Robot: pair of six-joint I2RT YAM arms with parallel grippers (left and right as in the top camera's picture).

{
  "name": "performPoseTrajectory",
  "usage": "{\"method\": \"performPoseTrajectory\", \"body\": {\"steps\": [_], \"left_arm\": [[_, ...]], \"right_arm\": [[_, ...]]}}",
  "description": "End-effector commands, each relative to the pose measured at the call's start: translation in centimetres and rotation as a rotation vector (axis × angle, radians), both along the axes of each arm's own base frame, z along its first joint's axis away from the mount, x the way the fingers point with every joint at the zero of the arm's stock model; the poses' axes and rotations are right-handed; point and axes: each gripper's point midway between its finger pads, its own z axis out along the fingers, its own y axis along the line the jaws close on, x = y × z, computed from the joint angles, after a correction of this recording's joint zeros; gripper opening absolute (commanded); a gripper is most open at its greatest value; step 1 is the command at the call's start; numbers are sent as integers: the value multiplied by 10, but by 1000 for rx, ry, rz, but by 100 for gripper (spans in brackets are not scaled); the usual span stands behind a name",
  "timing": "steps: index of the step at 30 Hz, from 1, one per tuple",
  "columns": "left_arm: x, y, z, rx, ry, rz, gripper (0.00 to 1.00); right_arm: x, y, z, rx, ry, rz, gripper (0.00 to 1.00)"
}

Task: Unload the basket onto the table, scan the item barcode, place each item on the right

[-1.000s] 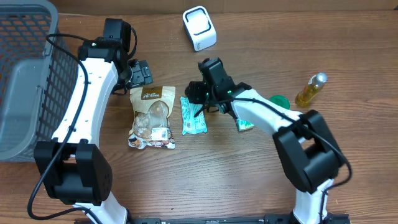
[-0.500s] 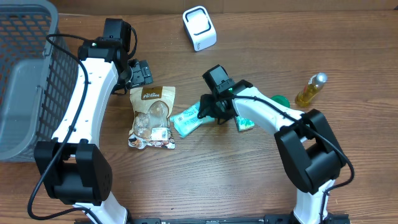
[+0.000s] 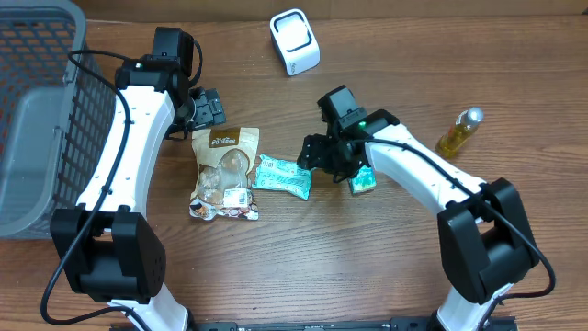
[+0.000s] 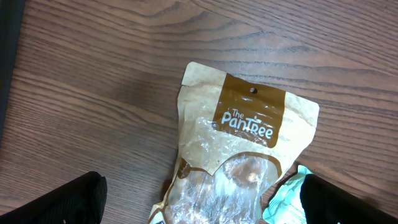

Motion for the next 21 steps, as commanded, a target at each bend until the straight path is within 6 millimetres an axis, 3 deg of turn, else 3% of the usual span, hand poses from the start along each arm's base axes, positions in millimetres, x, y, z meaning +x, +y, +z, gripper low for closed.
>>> {"method": "performPoseTrajectory", "body": {"steps": [1,6,16,21], "left_arm": [[3,-2,10,10,-28,-21,100],[3,-2,10,10,-28,-21,100],[3,-2,10,10,-28,-21,100],[3,-2,10,10,-28,-21,100]], "right_arm": [[-9,10,8,52,14,24,72],[-18,5,-10,24,51,-48,71],[-14,9,-27,77,26,-105,69],[-17,16,-36,143,15,-100,62]]}}
